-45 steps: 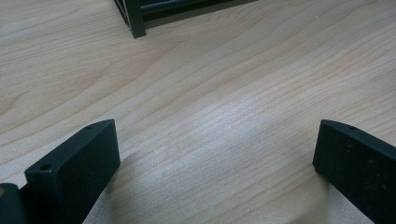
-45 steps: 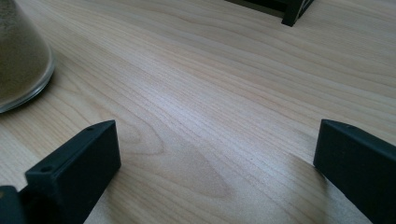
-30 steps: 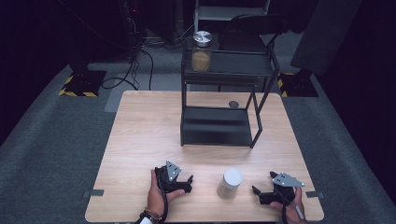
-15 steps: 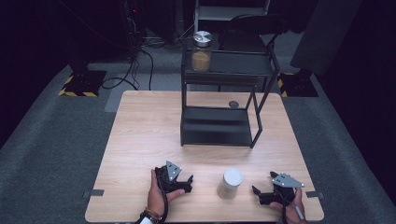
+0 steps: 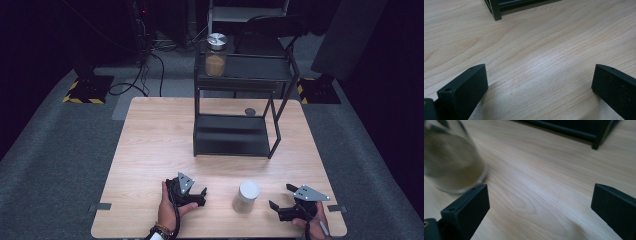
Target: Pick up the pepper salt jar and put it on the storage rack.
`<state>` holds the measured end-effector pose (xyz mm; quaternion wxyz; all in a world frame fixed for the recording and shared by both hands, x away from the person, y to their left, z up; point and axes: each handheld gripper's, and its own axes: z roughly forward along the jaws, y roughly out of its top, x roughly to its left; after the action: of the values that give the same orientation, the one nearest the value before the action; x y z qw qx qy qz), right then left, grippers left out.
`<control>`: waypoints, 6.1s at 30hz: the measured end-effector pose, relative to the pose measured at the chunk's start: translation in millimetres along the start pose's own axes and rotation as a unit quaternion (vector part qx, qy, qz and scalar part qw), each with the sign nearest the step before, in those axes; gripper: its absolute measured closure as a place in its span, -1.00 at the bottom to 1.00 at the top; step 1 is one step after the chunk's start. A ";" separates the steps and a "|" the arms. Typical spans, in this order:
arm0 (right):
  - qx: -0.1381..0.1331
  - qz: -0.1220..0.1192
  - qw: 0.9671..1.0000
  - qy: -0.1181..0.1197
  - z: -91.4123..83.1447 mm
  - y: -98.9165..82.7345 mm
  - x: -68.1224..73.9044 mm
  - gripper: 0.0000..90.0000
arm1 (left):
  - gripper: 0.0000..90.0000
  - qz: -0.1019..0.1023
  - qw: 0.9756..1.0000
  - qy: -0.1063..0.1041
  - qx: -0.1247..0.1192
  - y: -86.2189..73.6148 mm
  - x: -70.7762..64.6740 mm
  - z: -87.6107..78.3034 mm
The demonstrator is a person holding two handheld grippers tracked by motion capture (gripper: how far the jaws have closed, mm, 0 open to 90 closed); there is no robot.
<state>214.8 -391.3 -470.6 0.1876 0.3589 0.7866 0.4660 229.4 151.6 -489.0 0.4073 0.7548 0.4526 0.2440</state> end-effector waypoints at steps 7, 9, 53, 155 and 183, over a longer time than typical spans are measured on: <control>-0.026 -0.015 0.999 0.034 -7.2 12.9 1.8 -0.97 | -0.99 0.000 1.000 0.000 0.000 0.0 0.0 0.0; -0.028 -0.019 0.999 0.037 -7.6 14.4 3.1 -0.97 | -0.99 0.000 1.000 0.000 0.000 0.1 0.0 0.0; -0.057 -0.048 0.988 0.135 15.3 36.4 23.4 -0.96 | -0.99 0.000 1.000 0.000 0.000 0.0 0.0 0.0; -0.210 -0.017 0.969 -0.132 -19.4 224.6 32.4 -0.24 | -0.99 0.001 1.000 0.000 0.000 0.4 -0.7 0.7; -0.226 -0.008 0.960 -0.164 -18.5 280.6 23.1 -0.24 | -0.99 0.001 1.000 0.000 0.000 0.6 -0.5 0.7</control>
<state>297.0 -298.8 -217.0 0.3942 0.3723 0.6221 0.5648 230.0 150.7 -488.8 0.4069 0.7556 0.4516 0.2443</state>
